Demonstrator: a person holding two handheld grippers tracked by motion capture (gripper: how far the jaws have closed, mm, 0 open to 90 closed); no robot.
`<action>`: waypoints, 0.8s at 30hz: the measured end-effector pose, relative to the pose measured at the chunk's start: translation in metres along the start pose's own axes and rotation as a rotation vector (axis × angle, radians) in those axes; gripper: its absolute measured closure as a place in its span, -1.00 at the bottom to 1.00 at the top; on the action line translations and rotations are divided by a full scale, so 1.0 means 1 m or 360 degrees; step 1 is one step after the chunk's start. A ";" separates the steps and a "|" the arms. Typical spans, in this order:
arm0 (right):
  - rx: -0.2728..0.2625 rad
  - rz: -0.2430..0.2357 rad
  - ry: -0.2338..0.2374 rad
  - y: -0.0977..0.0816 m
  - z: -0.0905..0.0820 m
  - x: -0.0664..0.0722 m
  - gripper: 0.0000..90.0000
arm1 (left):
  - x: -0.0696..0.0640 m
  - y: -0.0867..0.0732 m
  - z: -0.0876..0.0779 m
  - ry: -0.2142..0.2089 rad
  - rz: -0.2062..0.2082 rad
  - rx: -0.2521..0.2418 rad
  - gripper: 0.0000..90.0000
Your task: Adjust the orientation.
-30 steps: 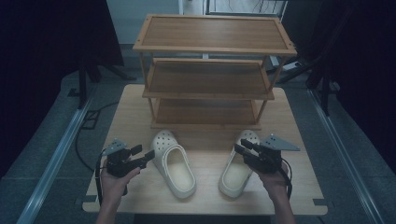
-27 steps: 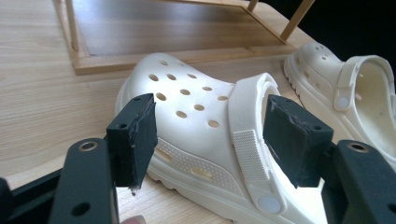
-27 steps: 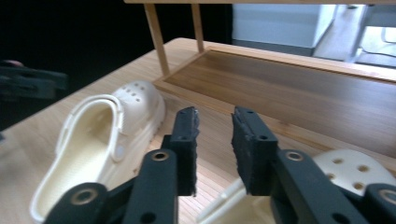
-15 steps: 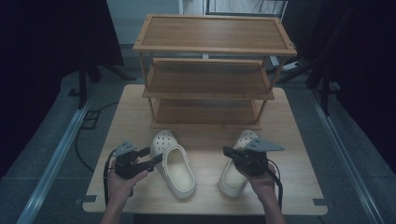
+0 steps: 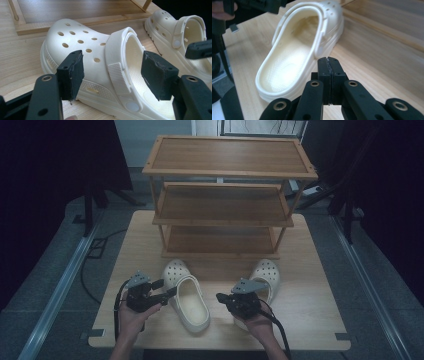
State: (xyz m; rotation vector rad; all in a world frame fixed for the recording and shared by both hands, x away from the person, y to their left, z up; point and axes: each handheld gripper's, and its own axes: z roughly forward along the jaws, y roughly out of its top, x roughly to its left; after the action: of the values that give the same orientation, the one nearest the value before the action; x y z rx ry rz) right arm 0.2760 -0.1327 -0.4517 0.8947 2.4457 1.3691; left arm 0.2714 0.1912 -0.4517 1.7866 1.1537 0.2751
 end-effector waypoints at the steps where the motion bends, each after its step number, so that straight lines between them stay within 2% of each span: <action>1: 0.0013 -0.0008 0.0006 0.000 0.002 0.002 0.98 | 0.000 0.000 0.000 -0.0001 -0.0001 0.0000 -0.22; 4: 0.0040 -0.0024 0.0011 -0.001 0.006 0.007 0.98 | 0.001 0.000 0.000 0.0003 -0.0002 0.0004 -0.22; 7: 0.0117 -0.0076 -0.0001 -0.004 0.015 0.015 0.98 | 0.000 -0.001 0.001 0.0004 -0.0001 0.0008 -0.22; 15: 0.0212 -0.0124 0.0015 -0.009 0.027 0.023 0.97 | -0.001 -0.001 0.002 -0.0005 0.0006 0.0013 -0.22; 20: 0.0245 -0.0153 -0.0008 -0.011 0.030 0.026 0.97 | -0.001 -0.001 0.003 -0.0002 0.0004 0.0015 -0.22; 24: 0.0249 -0.0154 0.0003 -0.011 0.030 0.027 0.99 | -0.002 -0.001 0.004 -0.0004 0.0009 0.0016 -0.22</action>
State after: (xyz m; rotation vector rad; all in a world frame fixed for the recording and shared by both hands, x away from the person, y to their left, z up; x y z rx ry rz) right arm 0.2632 -0.1004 -0.4743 0.7956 2.5898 1.1603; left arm 0.2719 0.1873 -0.4537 1.7989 1.1504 0.2707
